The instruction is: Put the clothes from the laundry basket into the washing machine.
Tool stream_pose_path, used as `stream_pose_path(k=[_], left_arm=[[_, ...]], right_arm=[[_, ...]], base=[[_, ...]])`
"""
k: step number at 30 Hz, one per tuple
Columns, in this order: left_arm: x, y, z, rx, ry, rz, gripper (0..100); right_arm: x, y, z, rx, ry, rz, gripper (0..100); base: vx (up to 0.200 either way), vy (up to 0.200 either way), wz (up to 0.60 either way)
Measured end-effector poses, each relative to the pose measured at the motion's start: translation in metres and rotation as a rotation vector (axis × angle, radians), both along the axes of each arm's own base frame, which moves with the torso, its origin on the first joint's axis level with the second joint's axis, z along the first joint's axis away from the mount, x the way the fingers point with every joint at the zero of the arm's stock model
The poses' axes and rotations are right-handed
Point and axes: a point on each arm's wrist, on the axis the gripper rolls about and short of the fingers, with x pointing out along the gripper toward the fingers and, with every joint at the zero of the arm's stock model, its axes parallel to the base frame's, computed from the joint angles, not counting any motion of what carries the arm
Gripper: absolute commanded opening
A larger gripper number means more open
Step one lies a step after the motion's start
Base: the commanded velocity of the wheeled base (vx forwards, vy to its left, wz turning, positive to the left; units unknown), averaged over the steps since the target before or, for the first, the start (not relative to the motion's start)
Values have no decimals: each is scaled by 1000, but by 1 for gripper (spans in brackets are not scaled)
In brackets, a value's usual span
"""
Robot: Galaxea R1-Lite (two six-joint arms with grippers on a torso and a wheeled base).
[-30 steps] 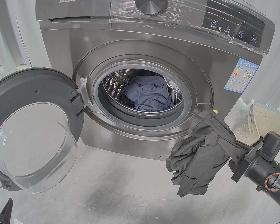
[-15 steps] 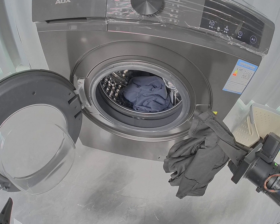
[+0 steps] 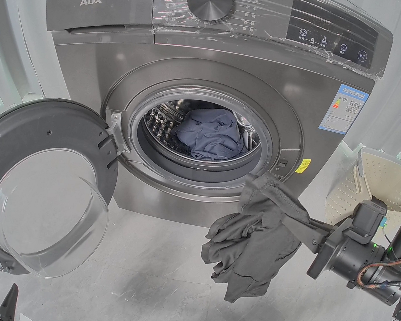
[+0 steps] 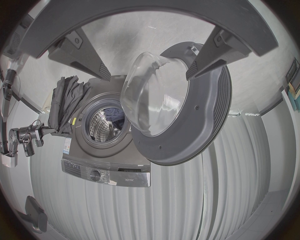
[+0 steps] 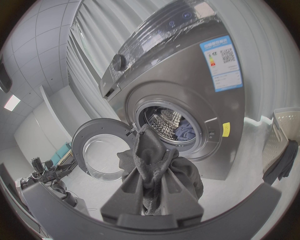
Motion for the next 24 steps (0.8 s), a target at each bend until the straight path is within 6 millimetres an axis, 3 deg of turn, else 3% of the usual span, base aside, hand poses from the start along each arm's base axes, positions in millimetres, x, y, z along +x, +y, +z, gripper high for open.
stream_pose_path(k=[7,13,24], left_arm=[[0,-1,4,20,-44,-20,100],[-3,-1,36,15,-174,-45,100],[30,-7,67,-40,-10,-457,100]], right_arm=[[15,20,-13,17,-22,16,0],[26,35,-18,42,-57,22,0],[52,65,-5,116,-133,18,0]], base=[[0,0,0],[0,0,0],[0,0,0]])
